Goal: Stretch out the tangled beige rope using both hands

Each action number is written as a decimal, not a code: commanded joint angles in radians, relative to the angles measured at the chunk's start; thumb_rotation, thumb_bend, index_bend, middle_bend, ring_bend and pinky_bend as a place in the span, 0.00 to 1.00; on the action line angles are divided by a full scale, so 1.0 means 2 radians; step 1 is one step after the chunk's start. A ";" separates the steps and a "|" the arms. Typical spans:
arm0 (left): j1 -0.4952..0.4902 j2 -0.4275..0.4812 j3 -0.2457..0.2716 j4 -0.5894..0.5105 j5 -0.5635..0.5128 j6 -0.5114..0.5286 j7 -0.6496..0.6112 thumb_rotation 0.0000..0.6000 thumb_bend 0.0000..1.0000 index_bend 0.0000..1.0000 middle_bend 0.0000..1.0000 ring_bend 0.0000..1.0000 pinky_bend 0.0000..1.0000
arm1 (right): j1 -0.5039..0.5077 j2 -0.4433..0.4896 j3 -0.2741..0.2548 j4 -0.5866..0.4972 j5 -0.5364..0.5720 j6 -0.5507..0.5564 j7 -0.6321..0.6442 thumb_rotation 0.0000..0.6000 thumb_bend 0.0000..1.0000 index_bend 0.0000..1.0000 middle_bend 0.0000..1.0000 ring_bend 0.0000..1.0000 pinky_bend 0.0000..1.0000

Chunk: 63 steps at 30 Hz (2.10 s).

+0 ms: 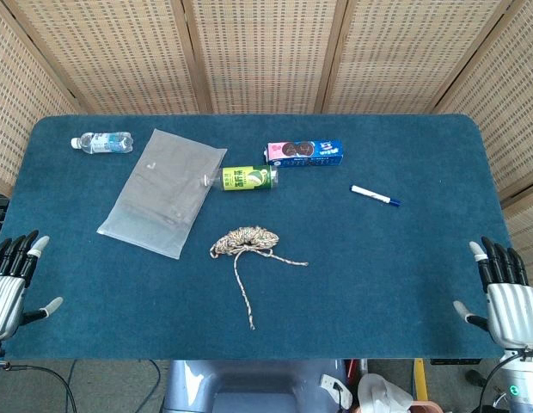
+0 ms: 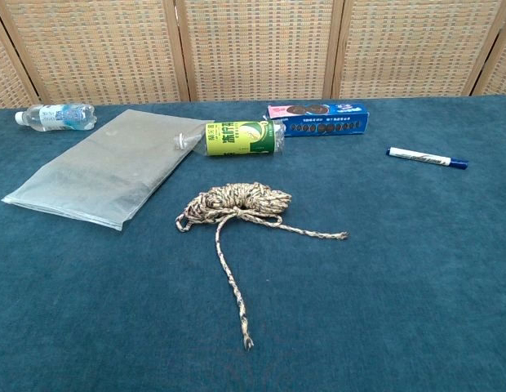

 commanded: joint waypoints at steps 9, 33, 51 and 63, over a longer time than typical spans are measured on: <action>0.003 -0.003 -0.002 0.009 -0.008 0.001 -0.006 1.00 0.00 0.00 0.00 0.00 0.00 | 0.034 0.002 0.015 -0.081 0.039 -0.048 -0.085 1.00 0.00 0.00 0.00 0.00 0.00; -0.015 -0.027 -0.009 0.009 -0.020 -0.026 0.042 1.00 0.00 0.00 0.00 0.00 0.00 | 0.247 -0.160 0.088 0.002 0.253 -0.299 -0.078 1.00 0.24 0.43 0.00 0.00 0.00; -0.021 -0.032 -0.016 0.013 -0.039 -0.038 0.049 1.00 0.00 0.00 0.00 0.00 0.00 | 0.325 -0.252 0.074 0.105 0.343 -0.333 -0.122 1.00 0.31 0.46 0.00 0.00 0.00; -0.024 -0.038 -0.019 0.020 -0.045 -0.040 0.050 1.00 0.00 0.00 0.00 0.00 0.00 | 0.344 -0.278 0.066 0.139 0.355 -0.344 -0.116 1.00 0.34 0.48 0.00 0.00 0.00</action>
